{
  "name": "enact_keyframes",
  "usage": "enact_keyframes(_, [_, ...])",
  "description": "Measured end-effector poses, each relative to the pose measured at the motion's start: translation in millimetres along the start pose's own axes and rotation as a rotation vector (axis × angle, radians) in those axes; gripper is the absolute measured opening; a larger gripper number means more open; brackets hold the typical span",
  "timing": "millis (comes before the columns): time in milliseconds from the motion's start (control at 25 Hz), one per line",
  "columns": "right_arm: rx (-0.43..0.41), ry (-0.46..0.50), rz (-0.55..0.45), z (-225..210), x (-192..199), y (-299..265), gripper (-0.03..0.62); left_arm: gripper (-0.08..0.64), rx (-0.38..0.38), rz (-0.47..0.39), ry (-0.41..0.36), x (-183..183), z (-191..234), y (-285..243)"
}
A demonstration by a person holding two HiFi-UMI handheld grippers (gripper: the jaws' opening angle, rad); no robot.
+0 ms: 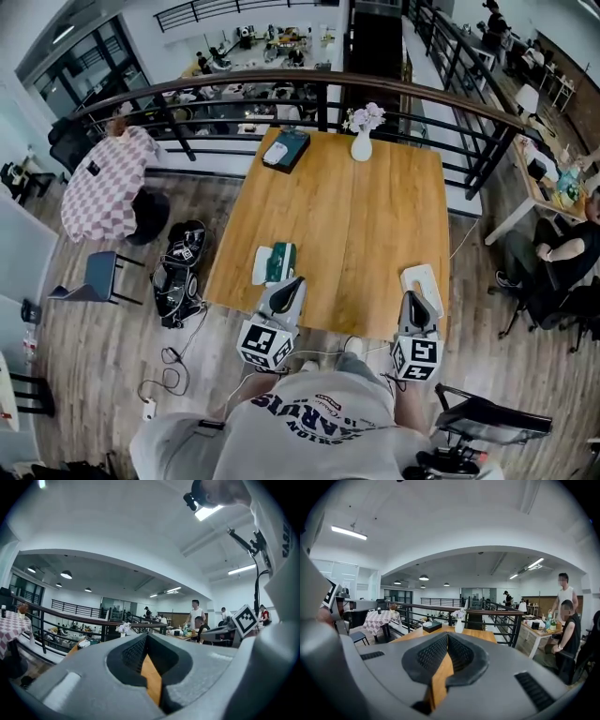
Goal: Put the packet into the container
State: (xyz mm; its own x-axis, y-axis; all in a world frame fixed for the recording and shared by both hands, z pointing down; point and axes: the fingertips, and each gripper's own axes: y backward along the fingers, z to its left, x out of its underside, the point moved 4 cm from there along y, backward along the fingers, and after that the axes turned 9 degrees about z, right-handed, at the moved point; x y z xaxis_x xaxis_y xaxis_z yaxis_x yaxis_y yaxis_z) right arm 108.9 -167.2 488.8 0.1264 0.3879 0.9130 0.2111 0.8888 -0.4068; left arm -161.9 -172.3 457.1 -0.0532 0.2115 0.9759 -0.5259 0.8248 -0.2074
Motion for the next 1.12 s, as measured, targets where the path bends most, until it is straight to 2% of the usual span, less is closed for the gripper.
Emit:
enact_keyframes(120, [-0.012,0.0,-0.005,-17.8,-3.1,-12.6,0.008,-0.003,-0.004,-0.002,-0.014,-2.7,-7.7,-13.2])
enact_keyframes(320, [-0.043,-0.02,-0.01,-57.5,-5.5,-38.5,0.008,-0.003,-0.063,0.037,-0.014,-5.8,-11.1,-51.5])
enact_keyframes(520, [-0.067,-0.024,-0.021,-92.8,-9.7,-61.0,0.008,-0.003,-0.163,0.149,-0.023,2.2,23.0,-78.2])
enact_keyframes(800, [-0.1,-0.011,-0.005,-129.8,-17.4,-94.2,0.008,0.007,-0.185,0.257,-0.017,2.0,38.3,-107.0])
enact_keyframes(960, [-0.113,-0.004,0.0,-128.3,-21.7,-101.2,0.008,0.096,-0.172,0.386,-0.02,22.3,43.3,-117.7])
enact_keyframes(1080, [-0.103,-0.002,0.008,-126.5,-24.5,-103.5,0.008,0.325,-0.189,0.466,-0.042,34.2,55.2,-126.7])
enact_keyframes(1120, [-0.097,-0.006,0.005,-126.1,-27.1,-103.8,0.008,0.497,-0.206,0.495,-0.052,37.8,62.0,-130.4])
